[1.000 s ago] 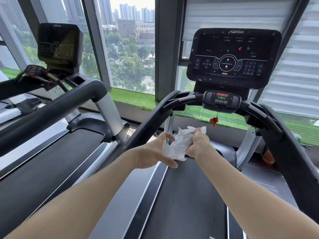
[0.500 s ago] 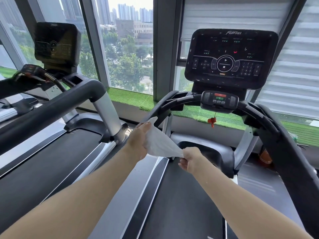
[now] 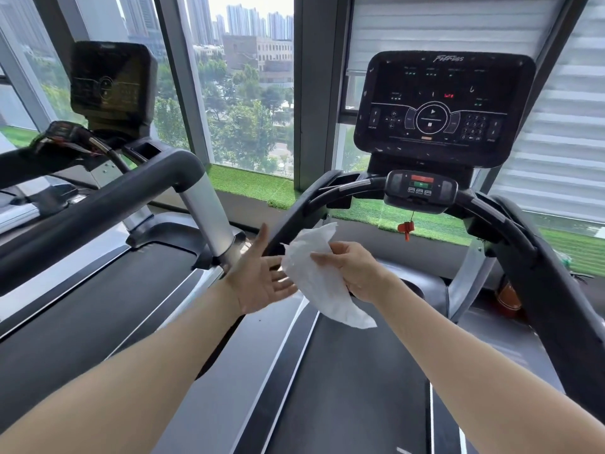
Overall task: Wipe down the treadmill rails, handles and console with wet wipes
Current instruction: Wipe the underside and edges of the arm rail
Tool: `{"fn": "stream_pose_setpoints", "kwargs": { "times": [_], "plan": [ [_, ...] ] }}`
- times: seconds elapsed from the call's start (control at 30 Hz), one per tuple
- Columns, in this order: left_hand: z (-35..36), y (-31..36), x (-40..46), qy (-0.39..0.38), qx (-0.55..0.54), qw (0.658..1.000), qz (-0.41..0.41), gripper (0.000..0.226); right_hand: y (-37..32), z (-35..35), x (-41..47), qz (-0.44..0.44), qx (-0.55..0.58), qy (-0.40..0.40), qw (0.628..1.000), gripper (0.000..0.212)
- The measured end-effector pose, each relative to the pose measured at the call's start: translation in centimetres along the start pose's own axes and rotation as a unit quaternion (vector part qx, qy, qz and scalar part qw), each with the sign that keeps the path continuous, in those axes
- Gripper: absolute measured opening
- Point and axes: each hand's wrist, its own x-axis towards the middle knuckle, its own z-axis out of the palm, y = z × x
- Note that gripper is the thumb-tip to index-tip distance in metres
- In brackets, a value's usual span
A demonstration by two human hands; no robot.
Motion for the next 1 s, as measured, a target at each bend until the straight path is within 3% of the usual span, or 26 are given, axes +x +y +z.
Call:
{"fn": "stream_pose_setpoints", "kwargs": {
  "times": [0.07, 0.13, 0.3, 0.4, 0.47, 0.5, 0.57, 0.6, 0.67, 0.73, 0.77, 0.87, 0.93, 1.0],
  "plan": [
    [0.5, -1.9, -0.2, -0.021, 0.047, 0.998, -0.042, 0.060, 0.9, -0.1, 0.5, 0.035, -0.007, 0.048, 0.998, 0.026],
    [1.3, -2.7, 0.3, 0.010, 0.083, 0.996, -0.027, 0.032, 1.5, -0.1, 0.7, 0.064, -0.018, 0.059, 0.996, 0.028],
    [0.9, -1.6, 1.6, 0.153, 0.100, 0.981, 0.062, 0.031, 1.8, -1.6, 0.5, 0.096, 0.044, 0.070, 0.992, 0.015],
    [0.1, -1.0, 1.6, 0.132, 0.180, 0.970, 0.091, 0.012, 2.4, -2.1, 0.5, 0.077, 0.050, 0.101, 0.991, 0.029],
    [0.1, -0.9, 1.3, 0.081, 0.252, 0.960, 0.092, 0.008, 2.4, -1.9, 0.4, 0.049, 0.018, 0.121, 0.991, 0.027],
    [0.1, -0.9, 1.3, 0.069, 0.330, 0.937, 0.089, 0.020, 2.3, -1.7, 0.2, 0.032, -0.012, 0.111, 0.993, 0.021],
    [0.0, -1.0, 1.4, 0.088, 0.504, 0.855, 0.088, 0.037, 1.8, -1.5, 0.0, 0.002, -0.095, 0.050, 0.994, 0.009],
    [0.0, -0.9, 1.4, 0.111, 0.557, 0.816, 0.104, 0.031, 1.7, -1.5, -0.1, -0.007, -0.159, 0.016, 0.987, 0.008],
    [-0.1, -0.7, 1.4, 0.141, 0.608, 0.771, 0.122, 0.009, 1.4, -1.2, -0.1, -0.016, -0.295, -0.010, 0.955, 0.008],
    [-0.7, -0.7, 1.5, 0.148, 0.657, 0.729, 0.123, 0.015, 1.4, -0.7, 0.1, -0.035, -0.350, 0.039, 0.935, 0.004],
    [-1.0, -0.8, 1.5, 0.145, 0.658, 0.730, 0.114, 0.017, 1.7, -0.4, 0.3, -0.050, -0.351, 0.079, 0.932, 0.004],
    [-1.8, -0.8, 1.8, 0.171, 0.587, 0.784, 0.107, 0.021, 2.3, 0.9, 0.5, -0.125, -0.333, 0.172, 0.919, 0.008],
    [-2.2, -0.7, 1.9, 0.162, 0.533, 0.824, 0.106, 0.023, 2.8, 1.9, 0.3, -0.169, -0.344, 0.128, 0.915, 0.015],
    [-2.3, -0.6, 1.6, 0.114, 0.503, 0.852, 0.088, 0.022, 3.0, 3.0, 0.2, -0.163, -0.377, 0.043, 0.911, 0.037]
  ]
}}
